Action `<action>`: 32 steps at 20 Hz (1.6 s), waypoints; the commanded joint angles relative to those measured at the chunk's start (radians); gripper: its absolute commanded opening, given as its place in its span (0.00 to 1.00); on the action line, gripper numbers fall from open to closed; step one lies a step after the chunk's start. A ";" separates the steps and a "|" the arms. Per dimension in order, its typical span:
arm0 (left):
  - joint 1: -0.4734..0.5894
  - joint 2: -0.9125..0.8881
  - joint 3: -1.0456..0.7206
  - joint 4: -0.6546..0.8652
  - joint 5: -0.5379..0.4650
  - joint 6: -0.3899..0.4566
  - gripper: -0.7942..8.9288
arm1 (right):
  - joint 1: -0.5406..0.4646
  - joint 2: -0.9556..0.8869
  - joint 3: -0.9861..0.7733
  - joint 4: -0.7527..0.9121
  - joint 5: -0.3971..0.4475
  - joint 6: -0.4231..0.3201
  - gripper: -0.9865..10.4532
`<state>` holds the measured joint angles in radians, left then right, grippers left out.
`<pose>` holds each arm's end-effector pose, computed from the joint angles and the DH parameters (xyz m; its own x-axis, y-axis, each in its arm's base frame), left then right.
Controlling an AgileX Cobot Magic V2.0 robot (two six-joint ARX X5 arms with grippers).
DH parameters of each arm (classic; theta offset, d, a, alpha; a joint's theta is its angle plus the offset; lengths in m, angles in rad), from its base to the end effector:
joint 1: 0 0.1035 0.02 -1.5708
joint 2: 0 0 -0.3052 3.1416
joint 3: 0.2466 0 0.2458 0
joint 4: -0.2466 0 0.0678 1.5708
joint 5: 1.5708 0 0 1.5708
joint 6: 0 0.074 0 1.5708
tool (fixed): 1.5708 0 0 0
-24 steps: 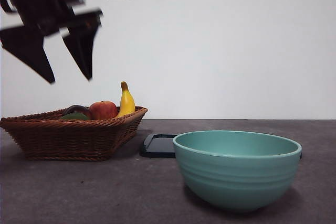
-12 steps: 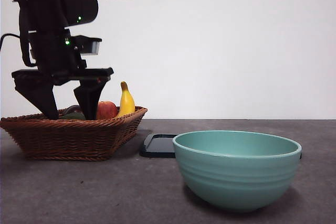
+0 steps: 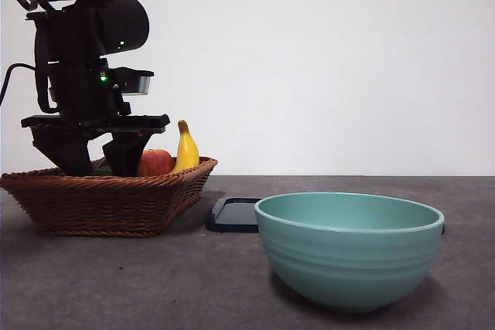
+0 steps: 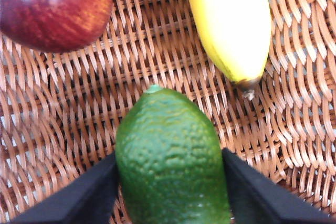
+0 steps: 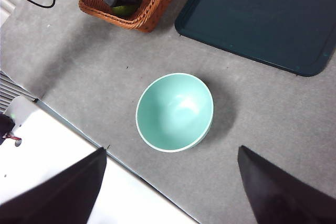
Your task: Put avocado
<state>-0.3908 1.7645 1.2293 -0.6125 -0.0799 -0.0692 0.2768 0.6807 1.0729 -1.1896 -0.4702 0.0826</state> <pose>0.3467 -0.1364 0.2040 0.4088 -0.0821 -0.9089 0.2903 0.9559 0.0442 0.0616 0.0524 0.3464 0.4752 0.6060 -0.6379 -0.4894 0.7846 0.3807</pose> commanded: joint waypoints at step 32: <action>-0.623 -0.023 0.023 0.119 0.184 -0.013 0.26 | 0.005 0.004 0.021 0.006 -0.001 -0.005 0.44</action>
<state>-1.0008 1.7271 1.2335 -0.5049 0.1051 -0.0906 0.2768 0.6804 1.0729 -1.1896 -0.4698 0.0826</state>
